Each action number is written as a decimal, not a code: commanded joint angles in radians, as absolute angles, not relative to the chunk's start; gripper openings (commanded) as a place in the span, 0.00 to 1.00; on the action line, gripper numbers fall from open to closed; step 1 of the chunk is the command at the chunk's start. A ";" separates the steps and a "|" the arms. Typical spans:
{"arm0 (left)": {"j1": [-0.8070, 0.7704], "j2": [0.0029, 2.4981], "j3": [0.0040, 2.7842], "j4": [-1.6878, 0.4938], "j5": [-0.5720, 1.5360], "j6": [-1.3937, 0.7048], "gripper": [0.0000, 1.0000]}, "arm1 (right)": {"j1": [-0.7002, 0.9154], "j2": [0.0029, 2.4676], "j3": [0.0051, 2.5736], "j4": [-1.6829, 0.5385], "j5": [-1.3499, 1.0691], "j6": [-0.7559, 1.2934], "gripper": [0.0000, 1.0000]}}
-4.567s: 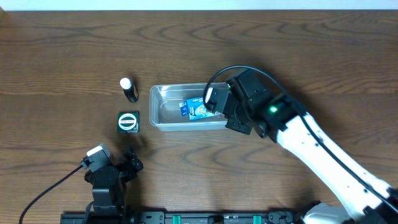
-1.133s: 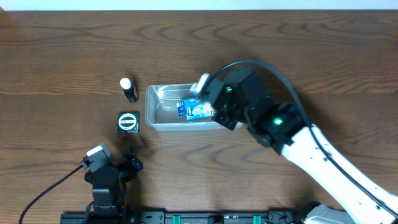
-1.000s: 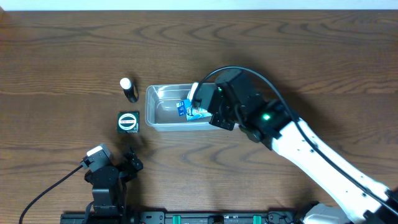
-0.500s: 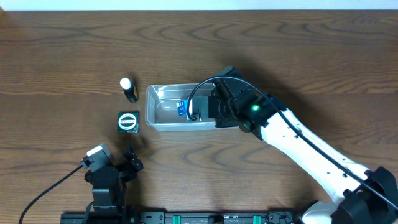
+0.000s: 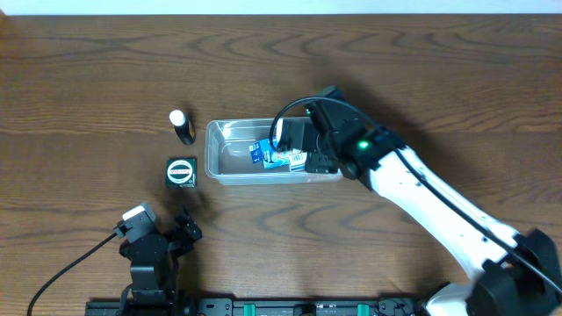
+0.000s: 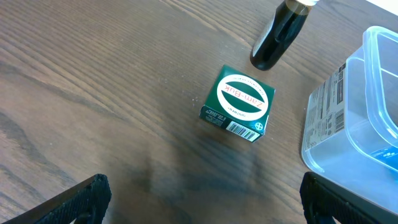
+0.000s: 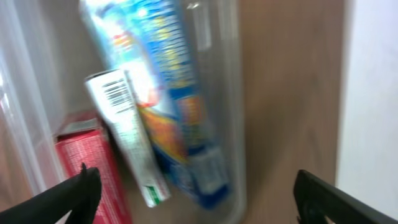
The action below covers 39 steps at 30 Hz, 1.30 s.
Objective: Pack container
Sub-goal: 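Place the white box into the container and open the gripper, then lift the right gripper away from the container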
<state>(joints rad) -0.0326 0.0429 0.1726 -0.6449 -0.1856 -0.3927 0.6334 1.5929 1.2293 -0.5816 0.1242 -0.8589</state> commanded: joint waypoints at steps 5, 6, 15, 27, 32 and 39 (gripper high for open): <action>-0.027 0.035 0.160 -0.642 -0.191 -0.395 0.98 | 0.490 1.397 1.244 -0.575 0.183 -0.113 0.97; -0.027 0.035 0.160 -0.642 -0.191 -0.395 0.98 | 0.456 1.386 1.244 -0.595 0.183 -0.028 0.97; -0.027 0.036 0.160 -0.642 -0.191 -0.395 0.98 | 0.143 1.377 1.243 -0.879 0.168 0.609 0.99; -0.027 0.036 0.160 -0.642 -0.191 -0.395 0.98 | 0.042 1.377 1.243 -0.980 0.168 0.706 0.99; -0.027 0.036 0.160 -0.593 -0.191 -0.396 0.98 | 0.042 1.377 1.243 -0.984 0.168 0.706 0.99; -0.027 0.040 0.188 -0.538 -0.125 -0.396 0.98 | 0.042 1.377 1.243 -0.984 0.168 0.706 0.99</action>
<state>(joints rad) -0.0326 0.0429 0.1707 -0.5560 -0.1734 -0.3927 0.0490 1.3788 1.2369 -0.9829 0.1650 0.6895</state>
